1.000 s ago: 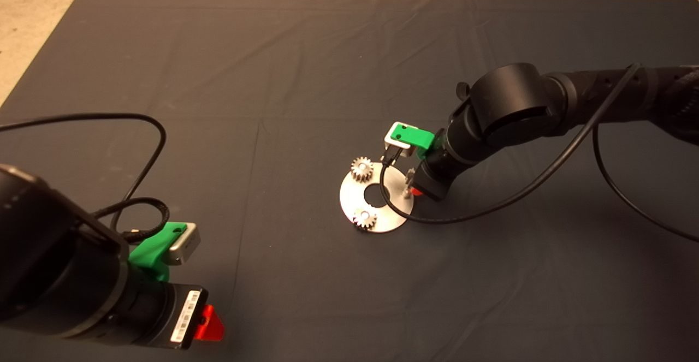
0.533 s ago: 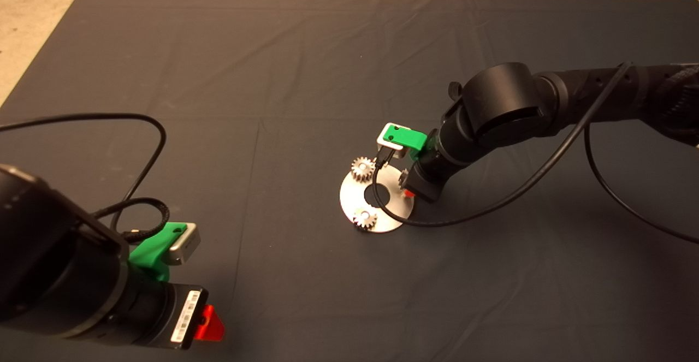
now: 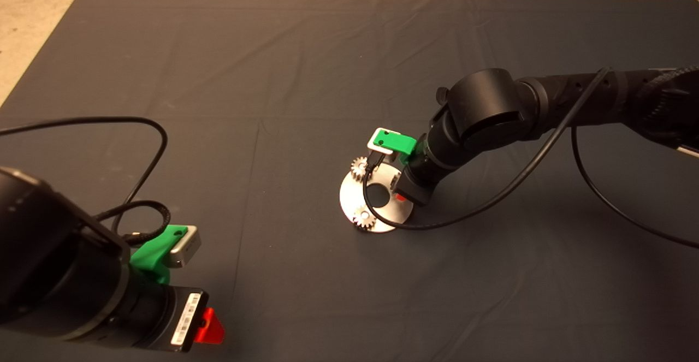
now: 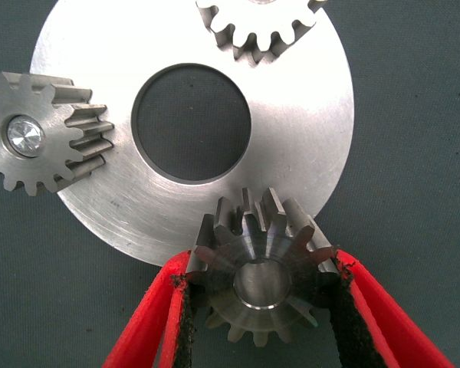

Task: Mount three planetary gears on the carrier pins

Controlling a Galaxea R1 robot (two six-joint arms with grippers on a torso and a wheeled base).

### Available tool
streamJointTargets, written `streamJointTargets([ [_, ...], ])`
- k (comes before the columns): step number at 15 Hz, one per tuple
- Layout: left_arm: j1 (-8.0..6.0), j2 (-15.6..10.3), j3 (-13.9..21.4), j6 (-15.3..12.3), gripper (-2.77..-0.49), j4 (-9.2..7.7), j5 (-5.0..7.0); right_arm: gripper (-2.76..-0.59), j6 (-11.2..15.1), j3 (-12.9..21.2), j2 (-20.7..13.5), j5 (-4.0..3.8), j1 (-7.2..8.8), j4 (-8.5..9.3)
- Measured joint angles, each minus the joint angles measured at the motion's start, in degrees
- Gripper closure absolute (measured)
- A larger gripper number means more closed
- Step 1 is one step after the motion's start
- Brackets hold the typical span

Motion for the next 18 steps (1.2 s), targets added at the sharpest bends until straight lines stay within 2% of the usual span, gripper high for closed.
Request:
streamJointTargets([
  [2, 0.00, 0.0, 0.0, 0.0, -2.30, 0.00, 0.01, -1.05, 0.0, 0.0, -0.1, -0.66, 0.00, 0.00],
  [3, 0.00, 0.0, 0.0, 0.0, -2.30, 0.00, 0.00, -1.05, 0.0, 0.0, -0.1, -1.32, 0.00, 0.00],
  [5, 0.00, 0.0, 0.0, 0.0, -2.30, -0.01, 0.00, -1.05, 0.0, 0.0, -0.1, -3.30, 0.00, 0.00],
  [18, 0.00, 0.0, 0.0, 0.0, -2.30, 0.00, 0.00, -1.05, 0.0, 0.0, -0.1, -3.41, -0.04, 0.00],
])
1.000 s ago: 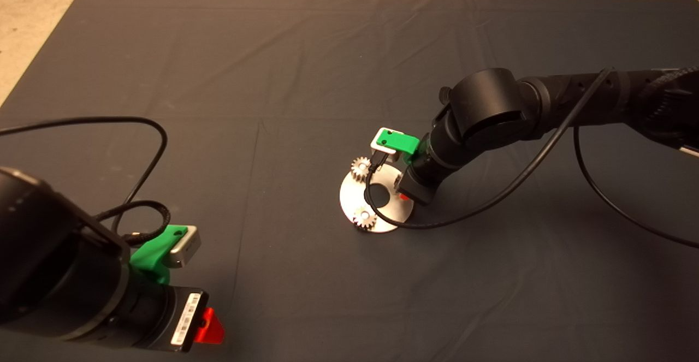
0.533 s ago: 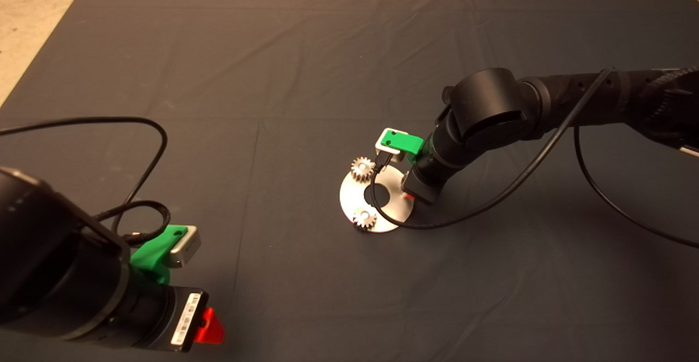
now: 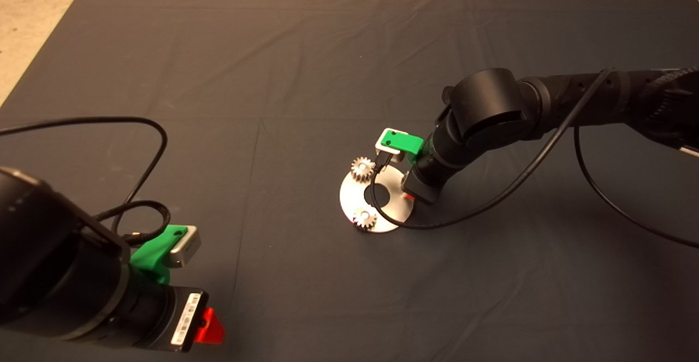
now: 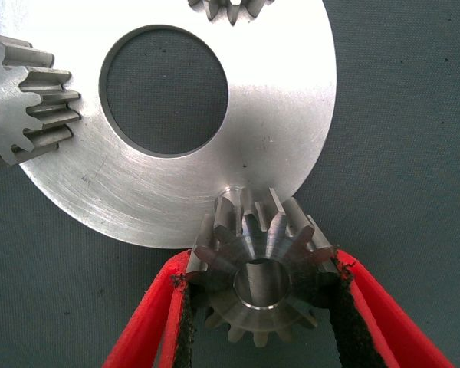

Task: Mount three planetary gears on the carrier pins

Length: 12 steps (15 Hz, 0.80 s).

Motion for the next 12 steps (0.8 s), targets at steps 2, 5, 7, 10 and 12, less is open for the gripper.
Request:
streamJointTargets([
  [2, 0.00, 0.0, 0.0, 0.0, -2.30, 0.00, 0.00, -1.05, 0.0, 0.0, 0.0, 0.02, -0.46, 0.00],
  [5, 0.01, 0.0, 0.0, 0.0, -2.30, 0.00, 0.00, -1.05, 0.0, 0.1, -0.2, 0.10, -0.61, 0.00],
  [7, 0.01, 0.0, 0.0, 0.0, -2.30, 0.00, 0.01, -1.05, 0.0, 0.1, -0.2, 0.08, -0.61, 0.00],
  [10, 0.01, 0.0, 0.0, 0.0, -2.30, 0.00, 0.02, -1.05, 0.0, 0.1, -0.2, 0.07, -0.61, 0.00],
  [12, 0.01, 0.0, 0.0, 0.0, -2.30, 0.00, 0.00, -1.05, 0.0, 0.1, -0.2, 0.29, -0.61, -0.02],
])
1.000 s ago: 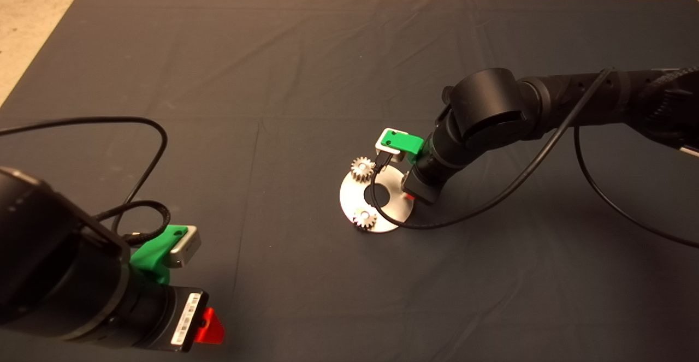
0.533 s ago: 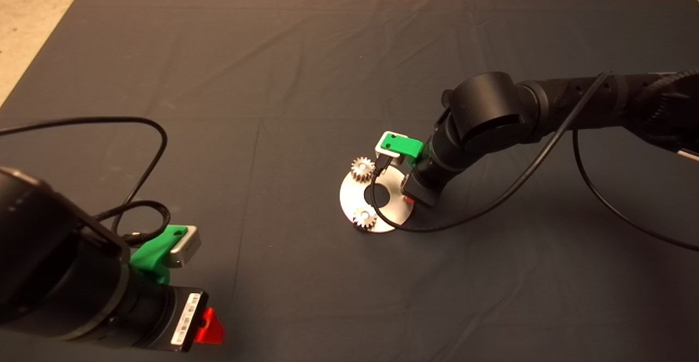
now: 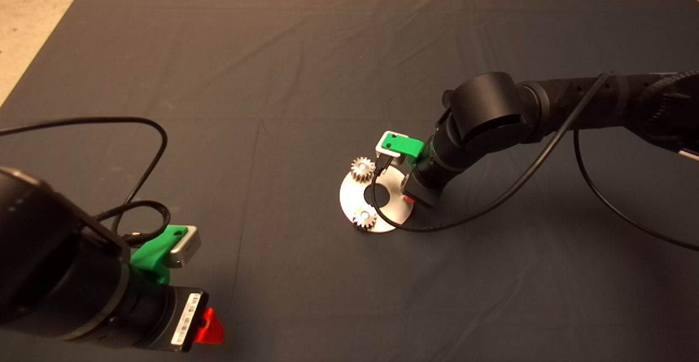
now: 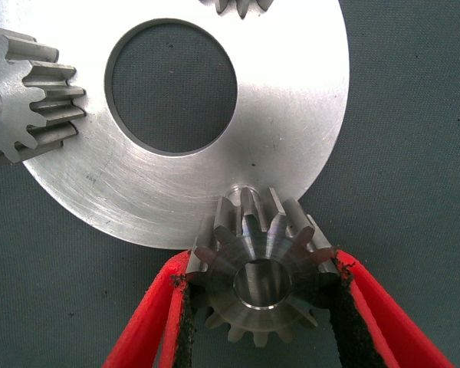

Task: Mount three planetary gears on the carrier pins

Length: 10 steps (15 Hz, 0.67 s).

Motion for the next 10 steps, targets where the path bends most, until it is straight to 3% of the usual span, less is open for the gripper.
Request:
streamJointTargets([
  [1, 0.00, 0.0, 0.0, 0.0, -2.30, 0.00, 0.00, -1.05, 0.0, 0.0, -0.1, 0.77, 0.00, 0.00],
  [3, 0.18, 0.0, 0.0, 0.0, -2.30, 0.00, 0.00, -1.05, 0.0, 0.0, -0.3, 4.03, 0.00, 0.00],
  [4, 0.18, 0.0, 0.0, 0.0, -2.30, 0.00, 0.00, -1.05, 0.0, 0.0, -0.3, 4.61, 0.00, 0.00],
  [10, 0.27, 0.0, 0.0, 0.0, -2.30, 0.00, 0.00, -1.05, 0.0, 0.0, -0.3, 4.77, 0.00, -0.13],
])
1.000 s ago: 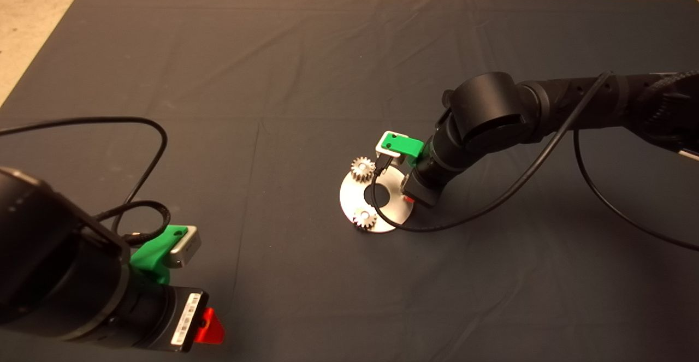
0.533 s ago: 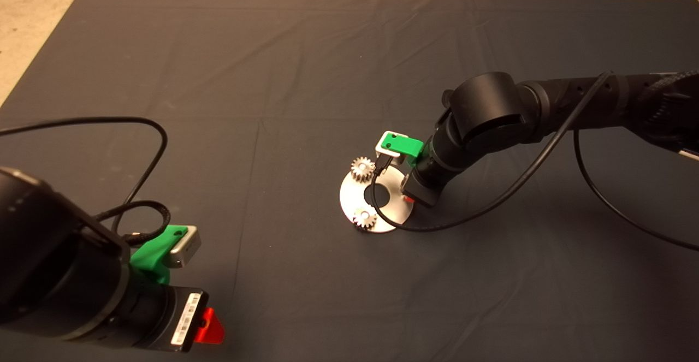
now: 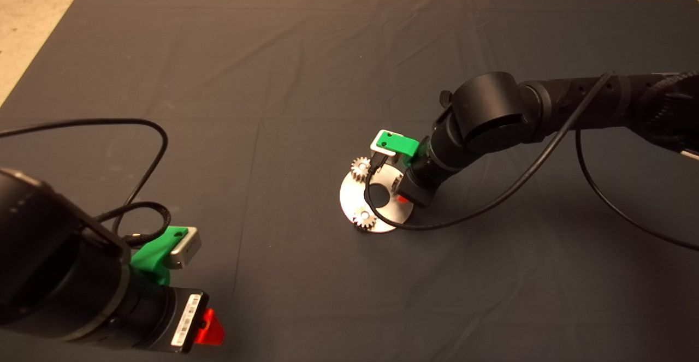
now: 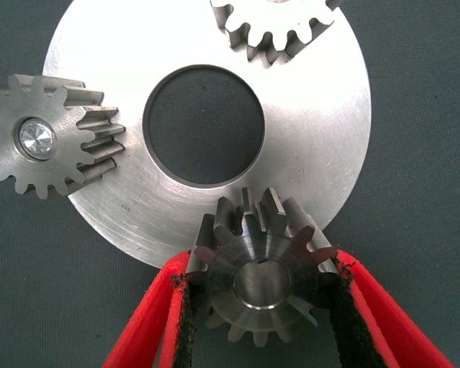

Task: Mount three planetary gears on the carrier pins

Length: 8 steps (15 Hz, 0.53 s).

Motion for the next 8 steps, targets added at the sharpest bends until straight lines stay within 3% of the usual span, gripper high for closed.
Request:
streamJointTargets([
  [4, 0.00, 0.0, 0.0, 0.0, -2.30, 0.00, 0.00, -1.05, 0.0, 0.0, 0.1, -0.64, 0.00, -0.03],
  [8, 0.00, 0.0, 0.0, 0.0, -2.30, 0.00, 0.00, -1.05, -0.1, 0.0, 0.4, -2.34, 0.00, -0.04],
])
